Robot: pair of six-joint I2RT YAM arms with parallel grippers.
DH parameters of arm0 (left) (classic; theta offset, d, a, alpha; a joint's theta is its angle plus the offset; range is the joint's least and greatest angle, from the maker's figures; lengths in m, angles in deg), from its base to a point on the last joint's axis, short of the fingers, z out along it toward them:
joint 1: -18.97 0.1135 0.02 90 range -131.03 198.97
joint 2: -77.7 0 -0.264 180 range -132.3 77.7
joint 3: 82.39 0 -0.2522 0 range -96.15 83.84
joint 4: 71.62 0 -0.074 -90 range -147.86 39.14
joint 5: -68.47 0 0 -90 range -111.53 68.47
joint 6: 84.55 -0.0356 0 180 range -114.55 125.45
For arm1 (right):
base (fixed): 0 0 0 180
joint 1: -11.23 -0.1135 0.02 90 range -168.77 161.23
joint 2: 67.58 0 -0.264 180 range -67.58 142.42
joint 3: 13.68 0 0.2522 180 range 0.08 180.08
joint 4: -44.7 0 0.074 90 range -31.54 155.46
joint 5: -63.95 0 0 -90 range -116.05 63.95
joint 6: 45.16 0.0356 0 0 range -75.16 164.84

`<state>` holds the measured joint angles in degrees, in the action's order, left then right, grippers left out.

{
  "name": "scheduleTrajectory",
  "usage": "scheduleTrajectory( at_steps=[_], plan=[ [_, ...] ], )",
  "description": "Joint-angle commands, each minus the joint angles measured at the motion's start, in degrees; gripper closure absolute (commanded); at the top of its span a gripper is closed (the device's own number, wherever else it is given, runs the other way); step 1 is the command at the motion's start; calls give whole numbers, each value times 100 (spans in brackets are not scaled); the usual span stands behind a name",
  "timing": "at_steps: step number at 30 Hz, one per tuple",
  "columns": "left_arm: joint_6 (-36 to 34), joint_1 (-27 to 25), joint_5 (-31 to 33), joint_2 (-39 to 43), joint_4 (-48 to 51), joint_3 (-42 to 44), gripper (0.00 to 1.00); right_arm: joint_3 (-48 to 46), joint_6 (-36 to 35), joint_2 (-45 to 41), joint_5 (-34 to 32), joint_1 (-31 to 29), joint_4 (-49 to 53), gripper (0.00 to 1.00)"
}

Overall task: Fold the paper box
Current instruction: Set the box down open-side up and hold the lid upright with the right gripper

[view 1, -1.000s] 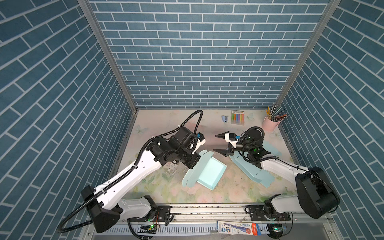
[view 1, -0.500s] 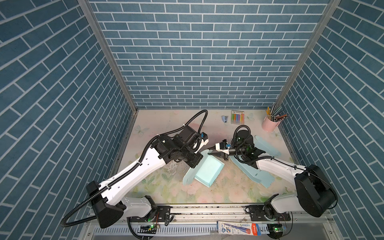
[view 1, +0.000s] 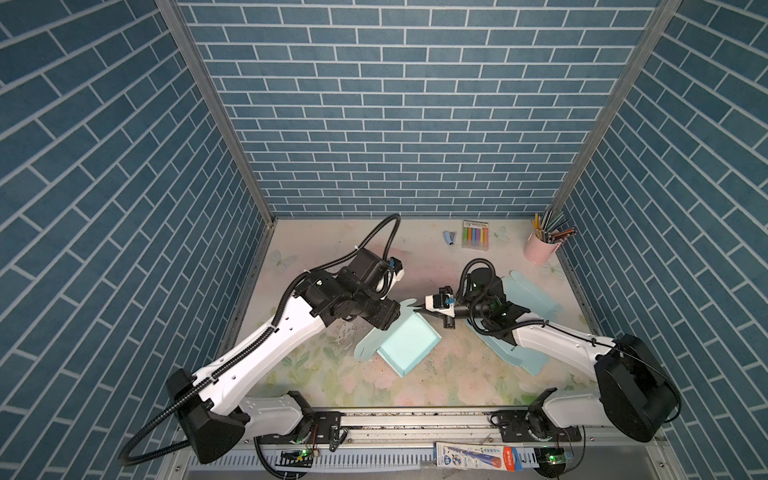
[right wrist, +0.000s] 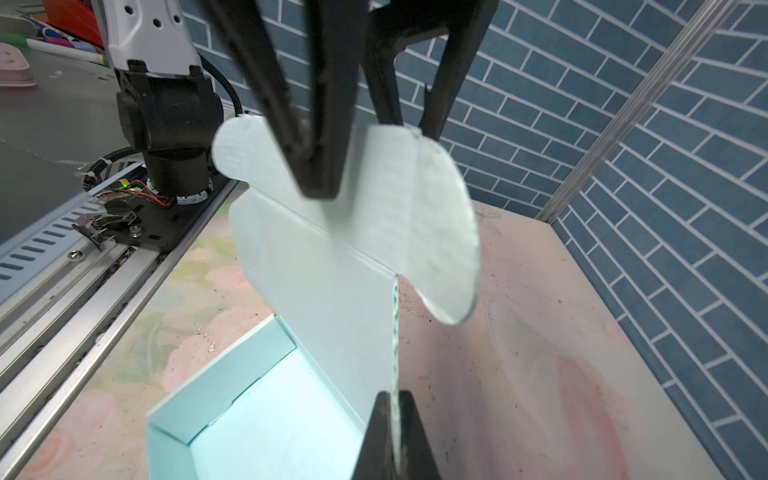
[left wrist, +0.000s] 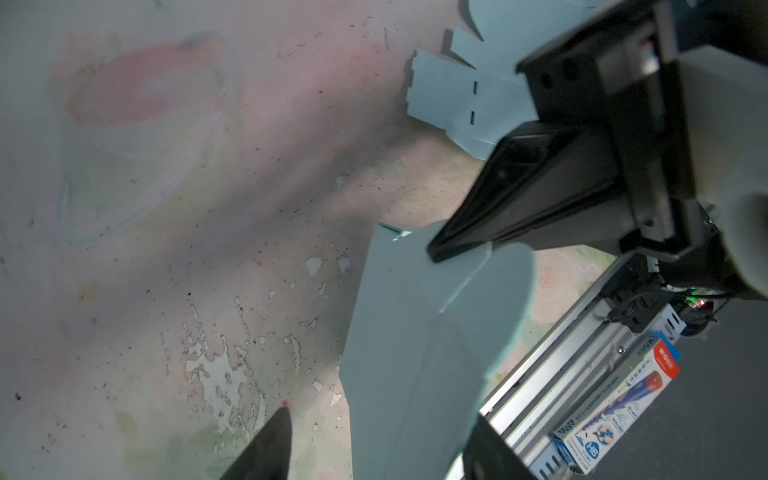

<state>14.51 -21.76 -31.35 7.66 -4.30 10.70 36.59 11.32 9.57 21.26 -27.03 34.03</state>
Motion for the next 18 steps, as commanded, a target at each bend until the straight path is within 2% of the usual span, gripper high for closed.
scheduleTrajectory(
  at_steps=[1,3,7,10,13,18],
  plan=[
    [446,585,-491,858,-1173,731,19,-477,535,-254,-387,-21,-568,100],
    [772,835,-547,1470,-1957,1399,12,-710,788,-293,-514,1,-761,100],
    [1804,1162,-355,2612,-3708,3079,12,-1062,1555,-246,-537,206,-1311,100],
    [2518,1177,-232,3347,-4966,4337,12,-1227,1644,-226,-490,403,-1575,100],
    [2908,1179,-245,3775,-5694,5143,12,-1314,1644,-280,-490,568,-1625,100],
    [3119,1177,-556,3837,-6479,5882,12,-1341,1644,-269,-490,767,-1590,100]
  ],
)
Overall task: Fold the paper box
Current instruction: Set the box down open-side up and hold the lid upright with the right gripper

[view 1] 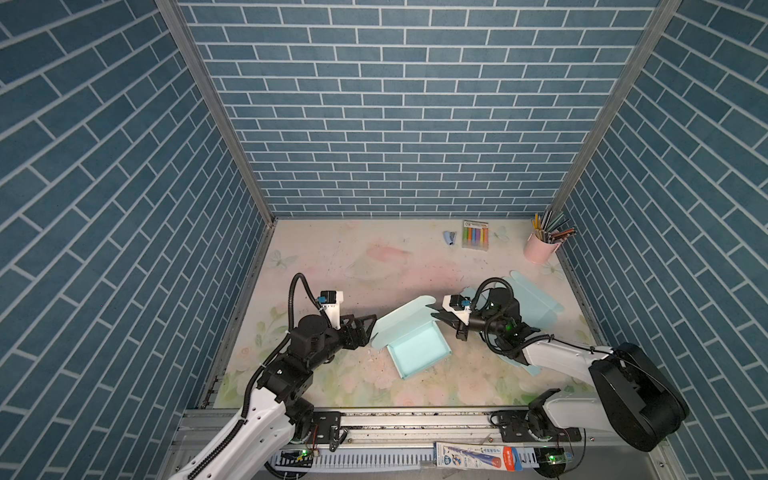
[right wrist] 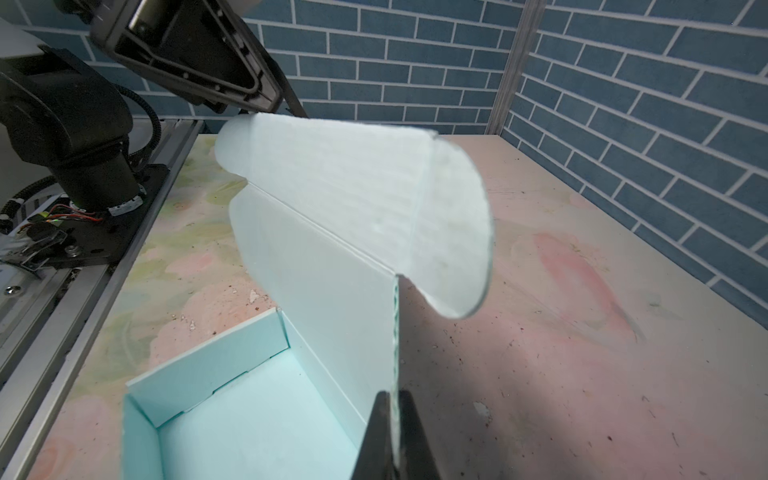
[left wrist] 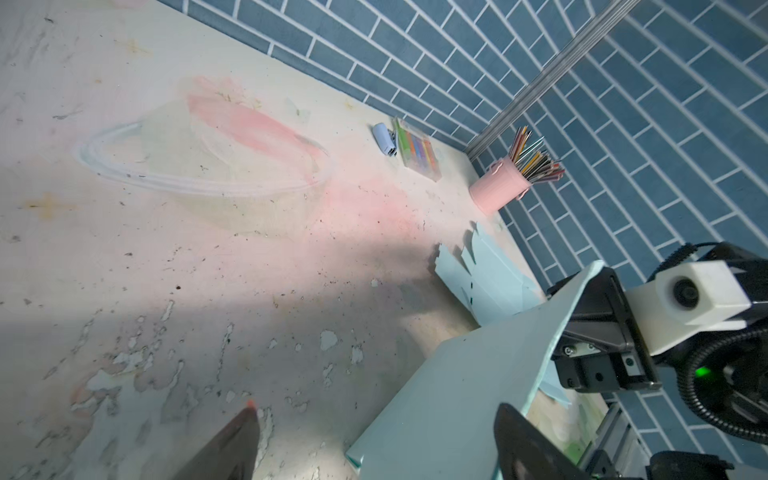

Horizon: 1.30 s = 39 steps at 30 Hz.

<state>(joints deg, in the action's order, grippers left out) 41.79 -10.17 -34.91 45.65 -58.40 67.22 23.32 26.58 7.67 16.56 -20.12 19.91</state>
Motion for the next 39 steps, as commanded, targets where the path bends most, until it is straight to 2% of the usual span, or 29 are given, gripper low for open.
scheduleTrajectory(
  at_steps=[1,8,16,19,22,26,36,39],
  plan=[
    [385,30,-270,3,-1189,342,12,-1,575,-63,-101,79,-146,100],
    [274,-170,-818,142,-1835,815,12,-11,719,-80,-430,136,-94,100],
    [-142,-324,-509,1030,-578,402,12,-118,905,-39,-517,253,-305,100],
    [-126,-408,-482,784,-539,417,12,-125,969,-50,-473,264,-352,100],
    [-59,-459,-135,281,-573,540,12,-177,1006,-109,-511,270,-372,100],
    [-144,-495,-53,-337,-1130,530,13,-165,993,-65,-511,270,-348,100],
    [-735,-593,14,-1507,-1303,122,36,-90,1018,53,-420,270,-320,100],
    [-783,-638,46,-1605,-1392,103,49,-76,974,5,-436,266,-253,100]
  ],
)
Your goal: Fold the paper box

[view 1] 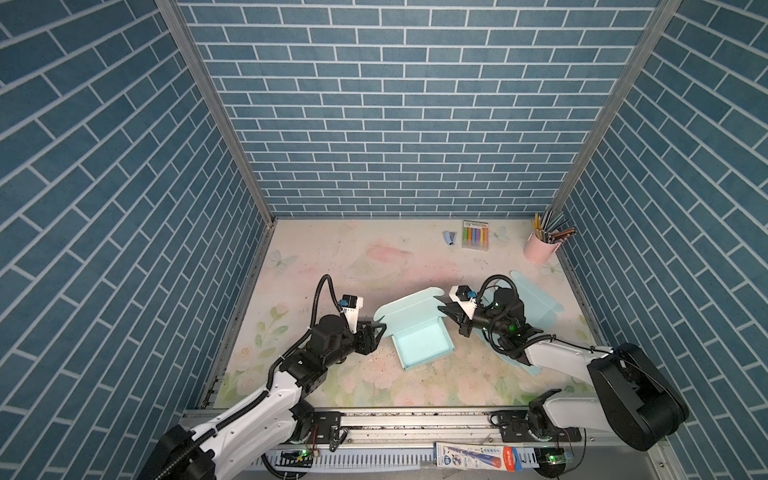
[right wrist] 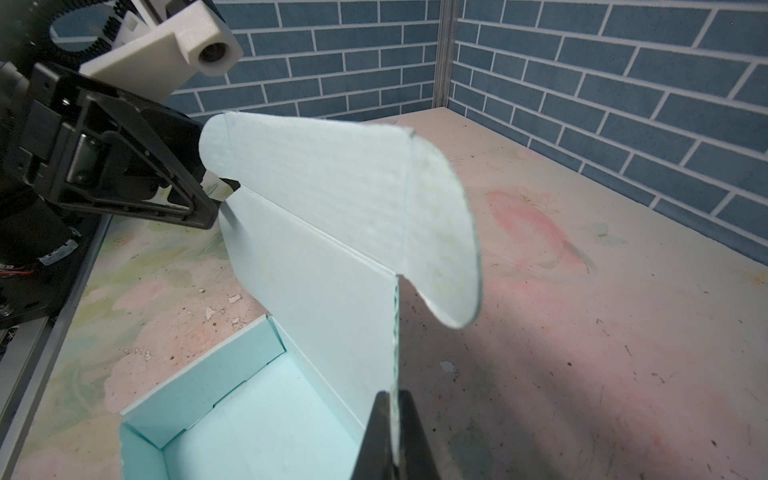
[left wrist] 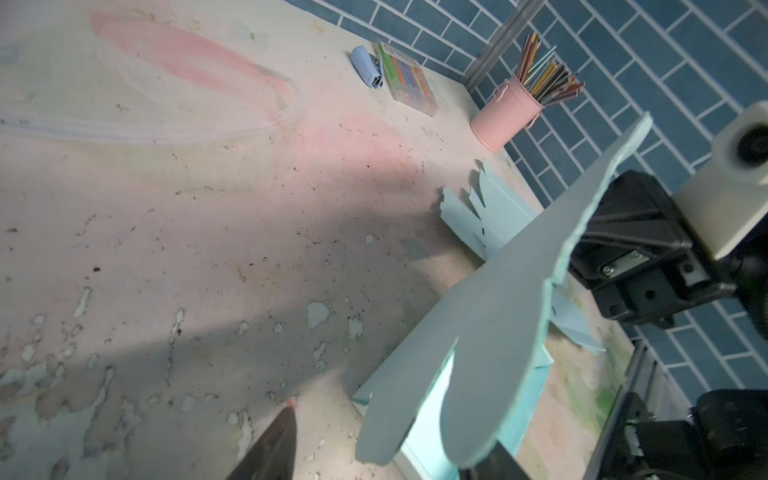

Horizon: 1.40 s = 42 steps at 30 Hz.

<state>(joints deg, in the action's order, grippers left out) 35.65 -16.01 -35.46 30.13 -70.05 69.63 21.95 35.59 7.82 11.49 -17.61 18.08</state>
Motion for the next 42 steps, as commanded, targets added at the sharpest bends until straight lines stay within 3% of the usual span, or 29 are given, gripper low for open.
scheduleTrajectory(
  at_steps=[1,7,10,14,28,42],
  plan=[
    [-199,-70,107,-91,-179,-205,57,58,57,-40,54,11,-40,100],
    [-406,-207,315,-231,203,-425,88,101,25,-196,-69,-14,160,88],
    [-463,-263,451,-253,324,-494,94,116,-51,-305,-320,-76,312,84],
    [-581,-403,612,-279,496,-621,96,179,-138,-438,-525,-126,535,80],
    [-724,-667,1107,-364,674,-861,98,465,-292,-253,-851,-507,900,93],
    [-938,-719,1702,-912,-159,-1360,99,772,-119,-187,-956,-1061,851,92]
  ],
)
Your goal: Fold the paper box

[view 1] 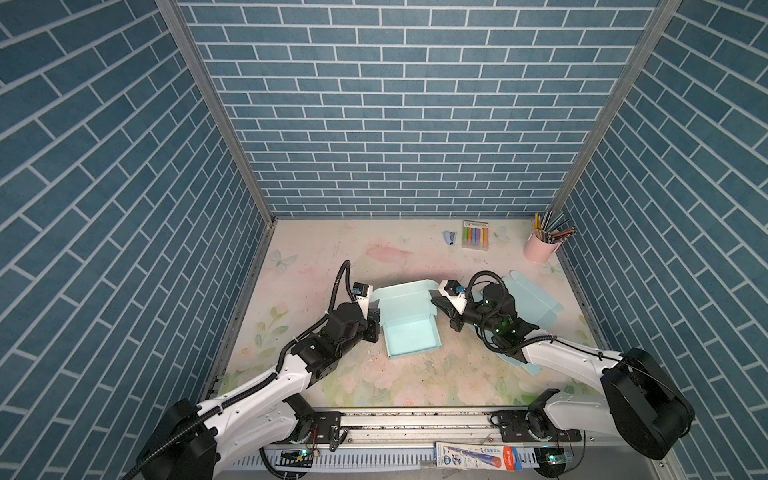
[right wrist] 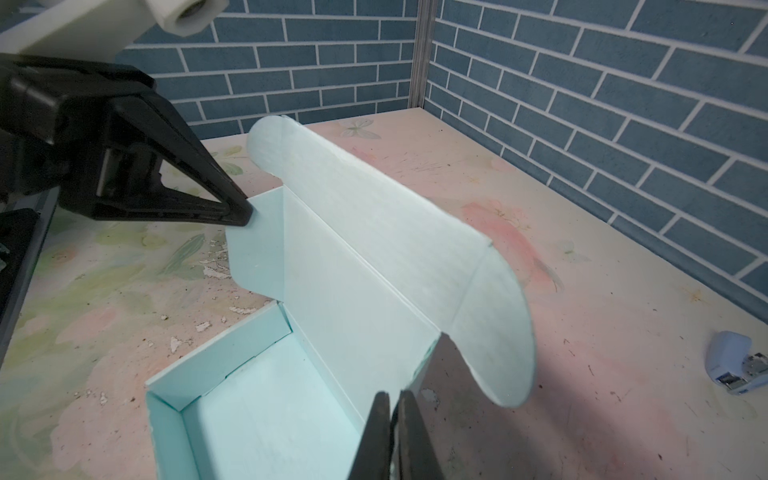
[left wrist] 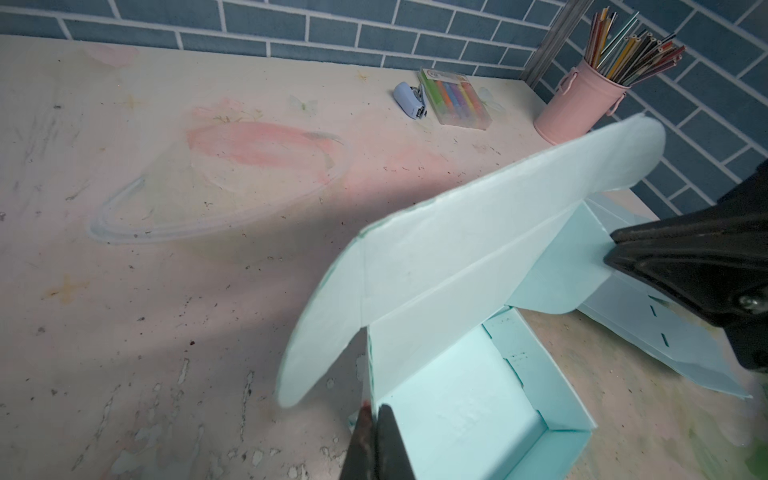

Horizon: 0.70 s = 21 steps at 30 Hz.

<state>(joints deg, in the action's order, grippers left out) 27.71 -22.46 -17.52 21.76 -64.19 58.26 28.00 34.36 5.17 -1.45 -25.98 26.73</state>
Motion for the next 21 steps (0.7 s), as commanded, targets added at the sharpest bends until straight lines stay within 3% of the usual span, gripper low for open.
scheduleTrajectory(
  at_steps=[1,21],
  plan=[
    [-167,-63,-46,-115,-899,-190,99,183,-7,104,311,-258,12,92],
    [-512,-89,125,-798,-1928,-18,99,56,160,0,142,-642,22,92]
  ],
)
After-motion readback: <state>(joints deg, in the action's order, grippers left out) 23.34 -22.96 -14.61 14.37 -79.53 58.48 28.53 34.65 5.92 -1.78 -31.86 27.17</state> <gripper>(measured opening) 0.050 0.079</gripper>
